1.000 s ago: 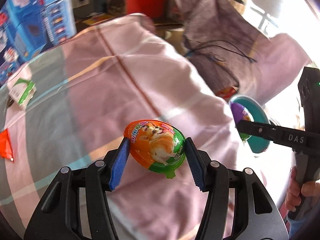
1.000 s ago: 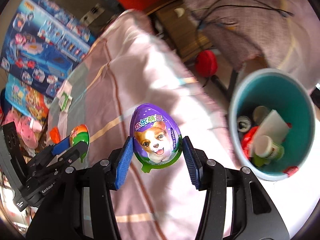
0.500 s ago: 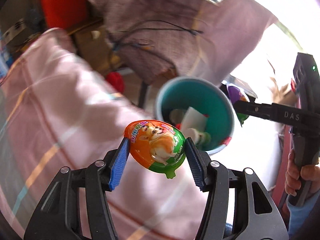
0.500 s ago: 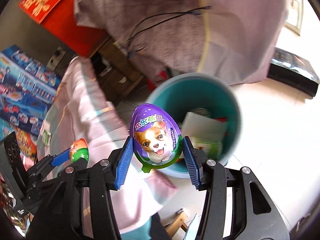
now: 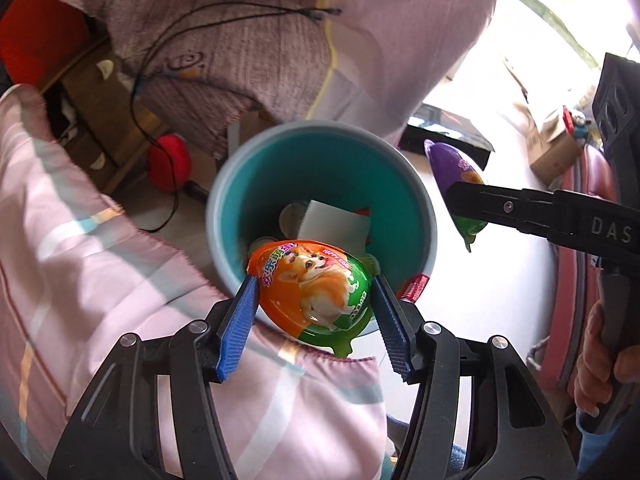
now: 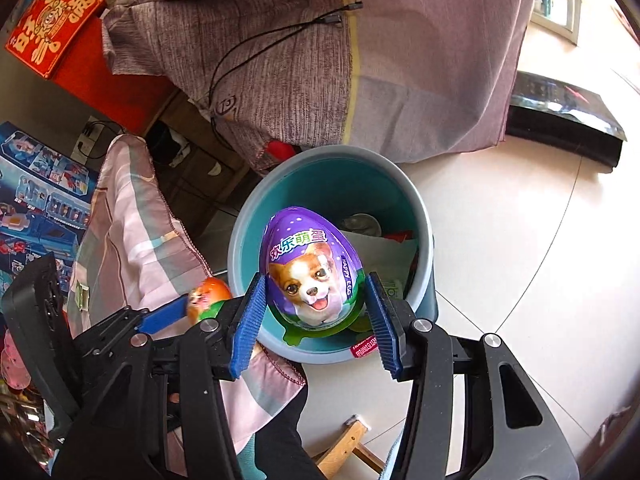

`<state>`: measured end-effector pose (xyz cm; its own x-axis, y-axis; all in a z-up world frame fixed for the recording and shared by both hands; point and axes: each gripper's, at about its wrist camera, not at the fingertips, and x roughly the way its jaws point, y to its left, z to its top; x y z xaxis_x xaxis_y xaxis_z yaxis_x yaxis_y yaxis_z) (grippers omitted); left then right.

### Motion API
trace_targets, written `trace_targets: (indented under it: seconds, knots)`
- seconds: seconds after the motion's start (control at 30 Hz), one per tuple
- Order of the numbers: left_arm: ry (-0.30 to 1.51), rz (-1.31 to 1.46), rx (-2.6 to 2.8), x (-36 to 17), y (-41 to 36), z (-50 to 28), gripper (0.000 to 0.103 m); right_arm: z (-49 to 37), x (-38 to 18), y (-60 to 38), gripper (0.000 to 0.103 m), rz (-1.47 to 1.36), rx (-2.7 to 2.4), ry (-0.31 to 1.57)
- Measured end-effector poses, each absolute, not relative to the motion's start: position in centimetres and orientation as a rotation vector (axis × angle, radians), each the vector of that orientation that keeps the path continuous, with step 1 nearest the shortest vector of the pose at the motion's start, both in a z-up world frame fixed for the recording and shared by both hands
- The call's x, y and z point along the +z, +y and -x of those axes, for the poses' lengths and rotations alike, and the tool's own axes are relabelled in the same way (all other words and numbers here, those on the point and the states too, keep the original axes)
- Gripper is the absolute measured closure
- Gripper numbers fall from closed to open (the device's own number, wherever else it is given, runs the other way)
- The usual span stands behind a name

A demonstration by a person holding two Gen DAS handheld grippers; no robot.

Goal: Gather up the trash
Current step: 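Carry both eggs over the teal bin and open both grippers, then move both grippers back over the sheet toward the red bag and box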

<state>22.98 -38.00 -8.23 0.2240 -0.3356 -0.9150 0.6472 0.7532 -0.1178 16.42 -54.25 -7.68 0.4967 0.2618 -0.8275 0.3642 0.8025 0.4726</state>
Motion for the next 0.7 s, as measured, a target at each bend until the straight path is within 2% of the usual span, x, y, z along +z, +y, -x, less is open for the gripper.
trace_targets:
  seconds: [0.07,0.33,0.6,0.7]
  knots:
    - [1.177,-0.313,-0.697,-8.7,-38.3,-23.1,0.041,-16.5,-7.8,-54.2,0.055,-0.671,-0.069,1.073]
    - [1.16,-0.288,-0.675,-7.8,-36.9,-23.1,0.02,-17.0,-8.2,-53.9,0.055,-0.666,-0.067,1.085]
    - [1.141,-0.255,-0.661,-6.8,-35.1,-22.9,0.015,-17.4,-8.6,-53.3,0.055,-0.658,-0.066,1.11]
    - [1.14,-0.25,-0.663,-6.6,-34.7,-22.6,0.01,-17.8,-8.8,-52.7,0.053,-0.65,-0.056,1.129]
